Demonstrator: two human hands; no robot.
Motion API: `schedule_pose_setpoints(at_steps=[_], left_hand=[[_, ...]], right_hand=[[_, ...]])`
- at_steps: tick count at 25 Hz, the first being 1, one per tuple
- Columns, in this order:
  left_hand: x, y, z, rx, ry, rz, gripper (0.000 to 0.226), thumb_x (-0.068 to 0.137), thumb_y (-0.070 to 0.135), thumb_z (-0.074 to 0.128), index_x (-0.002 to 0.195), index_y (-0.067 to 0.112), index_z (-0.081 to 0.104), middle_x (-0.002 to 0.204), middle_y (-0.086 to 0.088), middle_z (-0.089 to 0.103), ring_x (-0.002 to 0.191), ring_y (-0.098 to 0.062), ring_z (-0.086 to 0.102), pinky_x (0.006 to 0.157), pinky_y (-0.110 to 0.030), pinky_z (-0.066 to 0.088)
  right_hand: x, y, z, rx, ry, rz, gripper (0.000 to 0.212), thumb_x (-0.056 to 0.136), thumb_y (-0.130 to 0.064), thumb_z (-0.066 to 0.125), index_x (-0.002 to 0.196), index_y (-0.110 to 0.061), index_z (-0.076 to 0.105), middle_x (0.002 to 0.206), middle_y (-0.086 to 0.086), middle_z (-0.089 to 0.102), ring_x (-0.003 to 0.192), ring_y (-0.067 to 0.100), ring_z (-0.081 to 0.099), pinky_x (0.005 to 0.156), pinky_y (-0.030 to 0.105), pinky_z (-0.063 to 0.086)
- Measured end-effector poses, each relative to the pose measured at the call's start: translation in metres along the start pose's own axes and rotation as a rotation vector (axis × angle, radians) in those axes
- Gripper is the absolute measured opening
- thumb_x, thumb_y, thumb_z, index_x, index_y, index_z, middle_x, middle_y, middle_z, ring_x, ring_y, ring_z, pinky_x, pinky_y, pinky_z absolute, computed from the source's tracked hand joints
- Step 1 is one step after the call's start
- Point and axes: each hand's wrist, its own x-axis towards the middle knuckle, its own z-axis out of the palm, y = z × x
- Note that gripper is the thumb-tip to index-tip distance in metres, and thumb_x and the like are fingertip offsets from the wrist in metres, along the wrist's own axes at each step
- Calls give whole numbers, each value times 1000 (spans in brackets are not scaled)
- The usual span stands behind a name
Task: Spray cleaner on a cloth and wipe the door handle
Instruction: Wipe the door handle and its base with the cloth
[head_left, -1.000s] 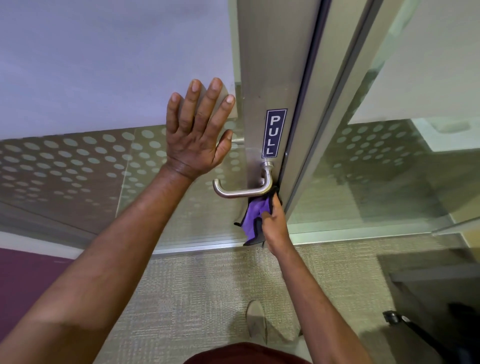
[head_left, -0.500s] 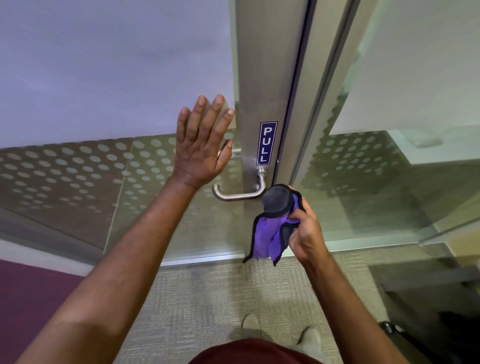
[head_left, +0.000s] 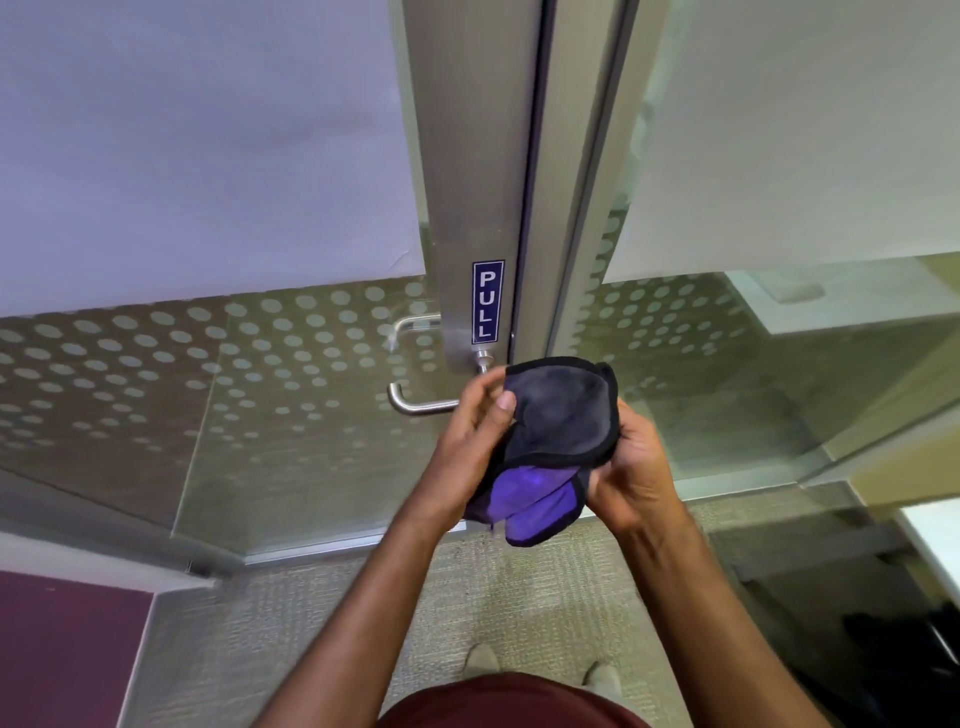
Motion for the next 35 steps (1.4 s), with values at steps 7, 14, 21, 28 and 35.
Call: schedule_pose_setpoints(at_steps=[7,14,21,28,35], left_hand=[[4,21,9,-274,72,72,14,89,27,77,101,23,84,98,0,81,90,-9,74,81,-21,59],[3,31,11,-17,269,214,18,84,40,81,95,26,79,92,-9,77,87,-17,68,79,-41,61],[-3,34,8,89,310,208,26,85,44,81,91,19,77,91,-23,71,82,-23,64,77,-61,60],[-6,37,2,-85,275,124,13,101,5,67,101,15,74,89,5,77,84,-7,69,73,-20,57],[-8,48,1,-207,105,107,18,84,14,75,98,14,64,88,4,75,81,-6,68,72,-18,56]], right_hand=[[-9,-15,-10,-207,-108,-188,27,88,-3,57,114,-4,62,102,16,69,90,25,67,79,31,58],[-8,-5,-39,-486,79,-228,27,93,-36,65,113,-22,77,112,9,78,99,20,74,84,35,56],[-19,8,-34,-967,49,-396,67,62,-55,95,115,-42,55,108,-12,75,96,7,76,74,25,64],[-26,-23,-36,-1171,-68,-598,44,93,-15,74,125,-43,65,121,-21,72,114,2,68,97,21,54],[-38,-57,-39,-1353,-65,-730,42,99,-16,67,133,-42,67,119,-20,67,118,6,64,96,11,47]])
